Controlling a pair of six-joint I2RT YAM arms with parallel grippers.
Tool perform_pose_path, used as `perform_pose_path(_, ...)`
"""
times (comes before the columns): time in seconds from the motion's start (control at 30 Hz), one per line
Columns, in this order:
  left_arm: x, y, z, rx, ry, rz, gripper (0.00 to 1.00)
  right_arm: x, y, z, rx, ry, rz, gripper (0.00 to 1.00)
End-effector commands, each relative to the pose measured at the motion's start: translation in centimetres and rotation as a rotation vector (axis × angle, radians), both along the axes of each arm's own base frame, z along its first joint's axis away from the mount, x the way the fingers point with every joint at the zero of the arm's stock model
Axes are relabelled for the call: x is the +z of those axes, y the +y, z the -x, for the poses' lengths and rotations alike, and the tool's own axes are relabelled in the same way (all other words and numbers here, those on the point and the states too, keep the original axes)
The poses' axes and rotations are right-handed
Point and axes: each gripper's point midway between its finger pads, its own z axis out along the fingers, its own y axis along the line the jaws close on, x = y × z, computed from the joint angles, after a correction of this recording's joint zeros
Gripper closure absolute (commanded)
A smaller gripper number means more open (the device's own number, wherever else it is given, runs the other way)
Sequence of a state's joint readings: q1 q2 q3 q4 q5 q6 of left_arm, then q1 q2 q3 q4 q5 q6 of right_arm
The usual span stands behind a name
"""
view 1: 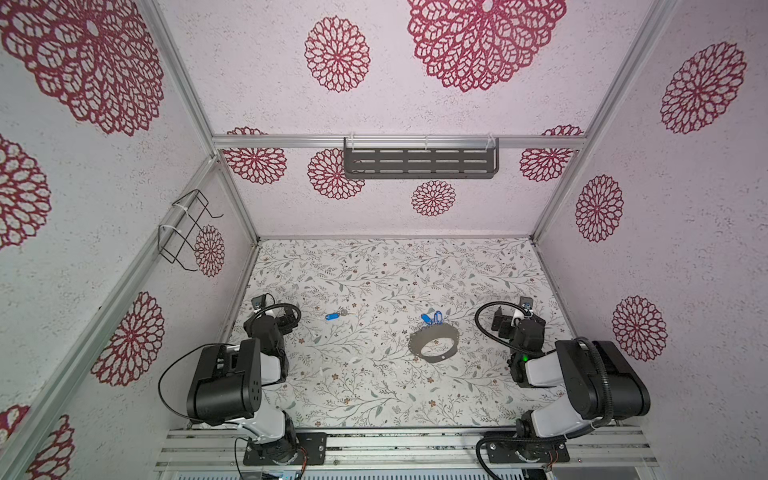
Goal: Remove the keys from the keyring
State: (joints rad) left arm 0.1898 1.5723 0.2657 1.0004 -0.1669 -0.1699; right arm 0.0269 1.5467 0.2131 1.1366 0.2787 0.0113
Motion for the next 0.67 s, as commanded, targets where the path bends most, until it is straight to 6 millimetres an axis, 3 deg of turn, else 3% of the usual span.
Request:
perform_pose_path(0.0,4.3,-0.3,-2.8,-0.045,-0.134,0.022,0.03,3.5,0.0,-1.0,-0.032,-0.14,-0.026,0.01)
perform_pose_path(0.27,4.0,-0.5,-3.3,-0.036,-0.091,0.007,0.03,3.5,1.1,-1.6,0.019,-0.128,-0.005,0.01)
perform_pose_path(0.4,3.7,-2.7,-4.4,-0.175,-0.051,-0.006,0.03,3.2,1.1,-1.8,0.024,-0.112,-0.011,0.01)
perform_pose_path(0.63,3.8,-2.8,-4.4,-0.179,-0.058,-0.014,0.03,3.4,1.0,-1.6,0.026,-0.125,-0.011,0.01)
